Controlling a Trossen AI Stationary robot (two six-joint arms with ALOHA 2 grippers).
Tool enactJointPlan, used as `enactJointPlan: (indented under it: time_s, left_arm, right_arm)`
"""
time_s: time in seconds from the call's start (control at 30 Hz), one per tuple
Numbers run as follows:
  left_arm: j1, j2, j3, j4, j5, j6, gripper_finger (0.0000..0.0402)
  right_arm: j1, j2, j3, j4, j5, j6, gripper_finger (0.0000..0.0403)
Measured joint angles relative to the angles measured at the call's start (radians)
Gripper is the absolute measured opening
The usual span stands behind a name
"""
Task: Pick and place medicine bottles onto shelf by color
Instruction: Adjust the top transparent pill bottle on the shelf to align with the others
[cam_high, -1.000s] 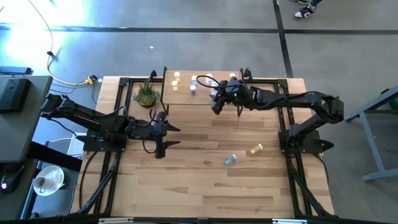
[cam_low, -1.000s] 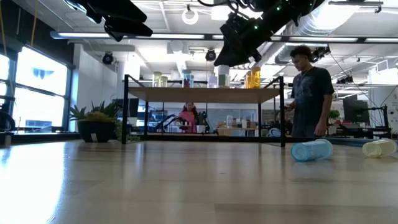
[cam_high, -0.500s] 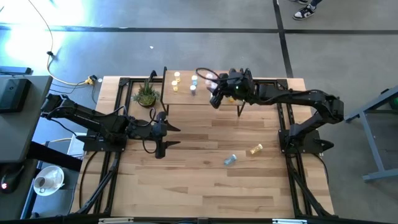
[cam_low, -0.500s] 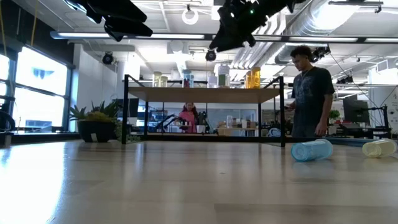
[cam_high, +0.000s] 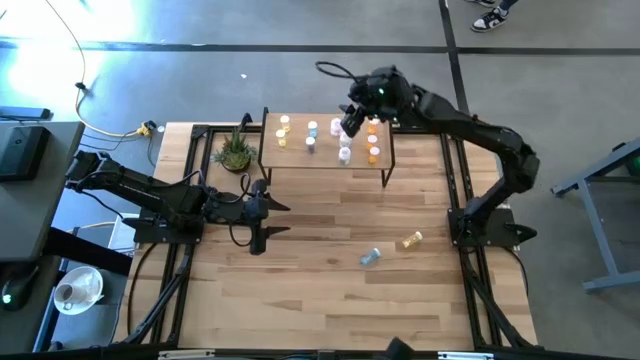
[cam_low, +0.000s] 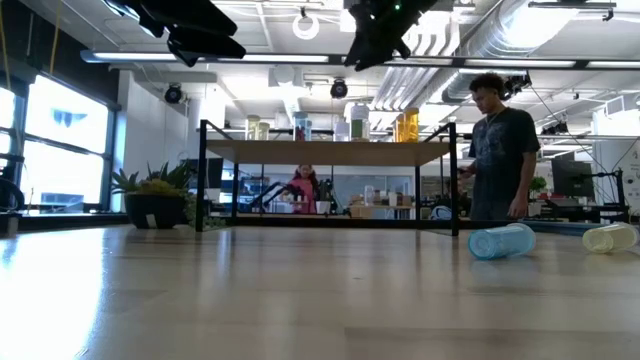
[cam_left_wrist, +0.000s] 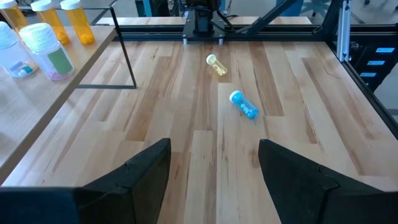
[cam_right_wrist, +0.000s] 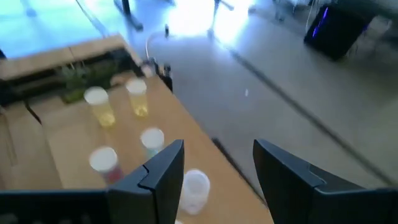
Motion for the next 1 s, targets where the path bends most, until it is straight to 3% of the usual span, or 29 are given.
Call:
enactJointPlan:
  time_s: [0.3,1.0]
  left_arm:
    - [0.000,0.000,0.000,-0.002,0.000,-0.025,0.0231]
    - [0.000,0.000,0.000,-0.003,0.000,-0.026,0.0231]
  right_arm:
    - [-0.031,0.170,0.159,-0.223,-0.147,-0.007,0.0184]
    - [-0.042,0.235,0.154,-0.214,-0.110,0.007,0.0184]
